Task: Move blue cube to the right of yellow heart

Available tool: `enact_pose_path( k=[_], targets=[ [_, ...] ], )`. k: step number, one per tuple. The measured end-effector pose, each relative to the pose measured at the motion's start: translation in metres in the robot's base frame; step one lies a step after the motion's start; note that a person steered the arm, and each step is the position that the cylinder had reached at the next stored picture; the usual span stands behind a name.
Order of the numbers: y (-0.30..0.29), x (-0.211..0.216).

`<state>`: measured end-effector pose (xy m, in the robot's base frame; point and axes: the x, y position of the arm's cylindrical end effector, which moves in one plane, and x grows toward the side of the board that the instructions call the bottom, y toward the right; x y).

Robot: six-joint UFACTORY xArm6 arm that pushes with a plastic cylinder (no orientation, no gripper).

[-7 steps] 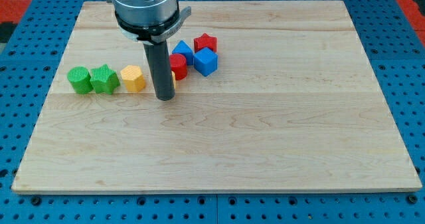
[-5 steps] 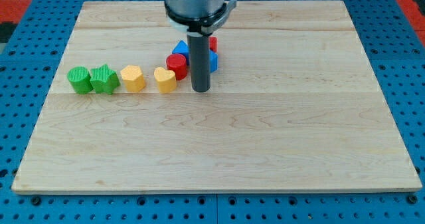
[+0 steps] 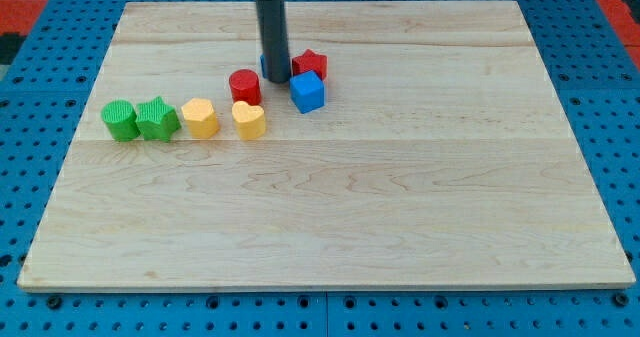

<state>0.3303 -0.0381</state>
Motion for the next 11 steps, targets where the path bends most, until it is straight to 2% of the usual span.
enact_pose_path(
  k=[1,2,3,4,6,11],
  targets=[
    [0.052,-0.001],
    [0.059,0.012],
    [0.06,-0.005],
    [0.044,-0.005],
    [0.024,-0.001],
    [0.027,0.019]
  ],
)
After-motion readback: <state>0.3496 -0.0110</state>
